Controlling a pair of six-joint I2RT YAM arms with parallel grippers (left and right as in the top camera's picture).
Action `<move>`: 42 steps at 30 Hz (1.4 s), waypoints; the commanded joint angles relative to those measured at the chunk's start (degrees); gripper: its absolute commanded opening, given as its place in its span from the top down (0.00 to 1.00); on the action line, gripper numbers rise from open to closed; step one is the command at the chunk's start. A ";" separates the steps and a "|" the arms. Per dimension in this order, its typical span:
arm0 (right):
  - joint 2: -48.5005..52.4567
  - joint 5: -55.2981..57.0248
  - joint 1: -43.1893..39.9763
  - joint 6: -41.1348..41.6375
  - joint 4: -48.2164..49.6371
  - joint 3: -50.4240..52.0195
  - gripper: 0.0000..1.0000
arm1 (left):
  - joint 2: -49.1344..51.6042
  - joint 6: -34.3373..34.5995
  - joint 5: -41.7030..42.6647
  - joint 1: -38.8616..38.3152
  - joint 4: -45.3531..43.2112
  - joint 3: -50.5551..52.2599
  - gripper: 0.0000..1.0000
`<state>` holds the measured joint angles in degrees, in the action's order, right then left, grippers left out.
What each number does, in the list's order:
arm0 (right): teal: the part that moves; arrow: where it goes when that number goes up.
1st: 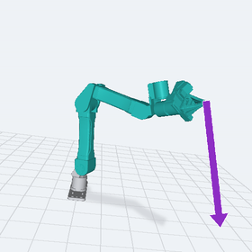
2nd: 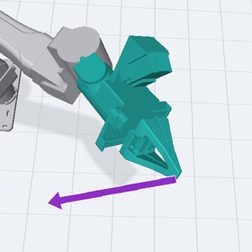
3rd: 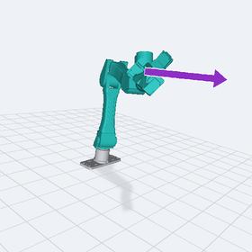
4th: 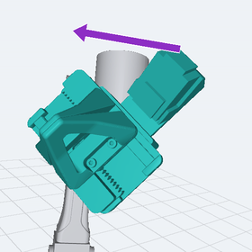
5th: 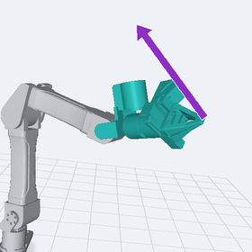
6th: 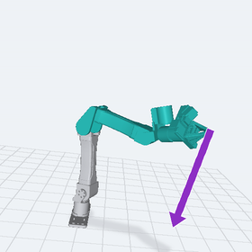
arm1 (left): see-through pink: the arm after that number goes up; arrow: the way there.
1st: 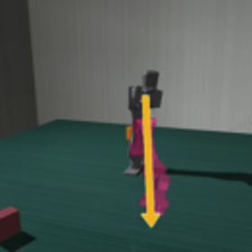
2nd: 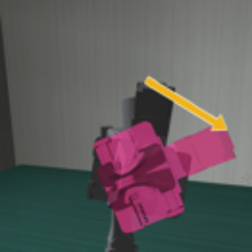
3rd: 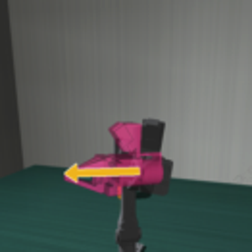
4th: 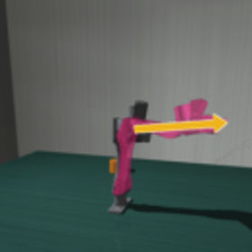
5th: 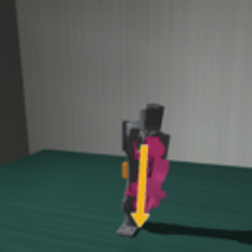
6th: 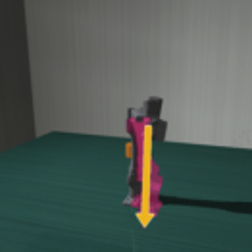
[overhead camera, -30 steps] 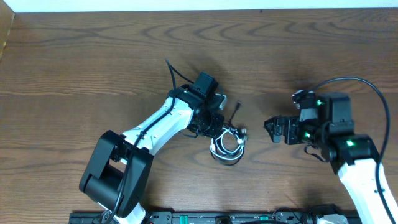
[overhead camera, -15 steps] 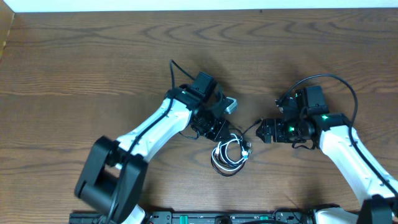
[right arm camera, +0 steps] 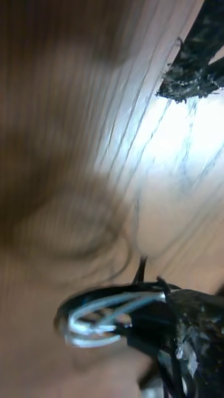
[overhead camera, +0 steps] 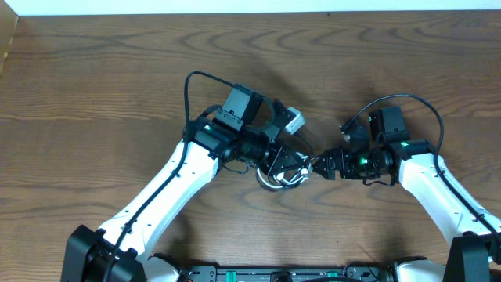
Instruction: Untangle cables
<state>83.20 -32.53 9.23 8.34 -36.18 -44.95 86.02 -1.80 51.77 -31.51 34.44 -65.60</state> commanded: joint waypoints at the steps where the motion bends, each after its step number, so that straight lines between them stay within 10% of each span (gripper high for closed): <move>1: 0.07 -10.84 0.63 -3.80 1.29 -0.98 0.05 | -0.68 0.63 8.13 0.35 -1.79 -0.66 0.93; 12: 0.07 -18.16 2.36 -4.15 5.70 -0.98 0.21 | -0.68 6.86 8.28 0.31 -8.04 -0.66 0.92; 18: 0.07 -13.92 5.29 -4.00 8.57 -0.98 0.99 | -0.68 9.62 9.84 0.33 -13.05 -0.66 0.92; 23: 0.07 -1.18 6.47 2.54 5.64 -0.98 0.99 | -0.68 9.62 -0.02 1.99 -10.95 -0.63 0.85; 26: 0.07 2.64 6.51 2.58 2.32 -0.98 0.99 | -0.68 10.56 -14.67 3.50 -6.36 -0.63 0.37; 42: 0.07 -24.63 6.51 30.10 28.55 -1.01 0.99 | -0.35 15.69 -21.42 3.67 3.04 2.56 0.33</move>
<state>83.29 -47.70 15.46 31.35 -9.85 -45.25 86.02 13.37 31.31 -27.90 37.67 -63.22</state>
